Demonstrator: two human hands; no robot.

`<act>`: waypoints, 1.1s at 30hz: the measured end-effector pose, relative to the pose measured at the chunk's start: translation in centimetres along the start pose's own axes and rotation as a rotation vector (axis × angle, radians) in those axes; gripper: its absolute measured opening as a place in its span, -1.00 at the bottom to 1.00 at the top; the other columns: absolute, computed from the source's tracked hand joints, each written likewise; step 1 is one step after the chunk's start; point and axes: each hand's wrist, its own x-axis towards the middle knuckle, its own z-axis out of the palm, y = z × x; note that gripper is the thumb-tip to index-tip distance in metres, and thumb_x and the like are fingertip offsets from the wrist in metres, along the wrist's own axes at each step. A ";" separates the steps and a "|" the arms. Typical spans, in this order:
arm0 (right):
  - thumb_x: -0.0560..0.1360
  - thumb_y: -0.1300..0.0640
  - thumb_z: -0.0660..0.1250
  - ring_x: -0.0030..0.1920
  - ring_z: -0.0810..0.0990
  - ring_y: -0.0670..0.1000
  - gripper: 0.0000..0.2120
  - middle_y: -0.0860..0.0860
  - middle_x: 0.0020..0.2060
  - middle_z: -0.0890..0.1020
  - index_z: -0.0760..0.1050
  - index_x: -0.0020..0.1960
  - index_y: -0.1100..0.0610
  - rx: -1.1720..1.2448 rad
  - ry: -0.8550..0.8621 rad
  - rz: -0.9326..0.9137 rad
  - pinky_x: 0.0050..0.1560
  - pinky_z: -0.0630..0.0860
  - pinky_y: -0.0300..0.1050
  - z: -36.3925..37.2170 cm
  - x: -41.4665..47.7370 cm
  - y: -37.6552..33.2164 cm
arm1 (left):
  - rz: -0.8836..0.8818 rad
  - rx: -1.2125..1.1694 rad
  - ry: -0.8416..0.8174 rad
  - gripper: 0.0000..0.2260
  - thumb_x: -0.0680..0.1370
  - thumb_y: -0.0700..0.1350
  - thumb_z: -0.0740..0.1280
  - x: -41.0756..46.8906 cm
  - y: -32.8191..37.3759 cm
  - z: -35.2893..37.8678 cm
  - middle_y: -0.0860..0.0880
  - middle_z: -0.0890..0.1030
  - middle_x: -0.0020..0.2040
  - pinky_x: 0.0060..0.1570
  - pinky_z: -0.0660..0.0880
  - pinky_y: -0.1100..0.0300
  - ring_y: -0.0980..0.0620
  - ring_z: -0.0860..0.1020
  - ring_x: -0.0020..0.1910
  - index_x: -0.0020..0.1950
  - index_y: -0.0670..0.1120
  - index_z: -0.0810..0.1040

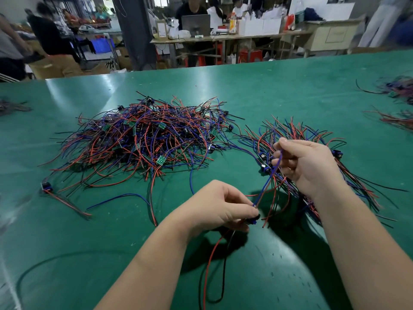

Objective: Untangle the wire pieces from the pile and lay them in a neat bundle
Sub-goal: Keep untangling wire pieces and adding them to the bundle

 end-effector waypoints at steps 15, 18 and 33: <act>0.45 -0.39 -0.04 -0.42 0.62 0.06 -0.43 0.13 -0.23 0.66 0.44 -0.10 0.07 -0.222 -0.243 -0.085 -0.48 0.45 -0.22 2.8 -0.9 2.3 | 0.068 -0.427 0.503 -0.91 0.46 -0.17 0.43 1.0 0.5 -1.6 -0.02 0.67 -0.34 -0.45 0.53 0.27 0.10 0.60 -0.47 -0.14 -0.15 0.56; 0.27 -0.49 -0.16 -0.41 0.62 0.10 -0.25 0.13 -0.33 0.66 0.49 -0.25 0.12 -0.094 -0.365 -0.008 -0.44 0.45 -0.21 4.1 -1.9 2.9 | 0.059 -0.570 0.524 -0.91 0.48 -0.16 0.41 1.2 0.7 -1.6 -0.02 0.66 -0.36 -0.49 0.51 0.31 0.12 0.60 -0.47 -0.12 -0.16 0.56; 0.36 0.21 0.52 -0.28 0.65 -0.09 -0.83 -0.05 -0.26 0.68 0.61 -0.12 0.01 -0.545 -0.002 -0.553 -0.15 0.56 -0.18 1.8 -1.7 0.5 | 0.123 -0.388 0.496 -0.83 0.57 -0.09 0.30 0.9 0.7 -1.7 -0.02 0.69 -0.24 -0.35 0.56 0.29 0.10 0.64 -0.35 -0.15 -0.10 0.62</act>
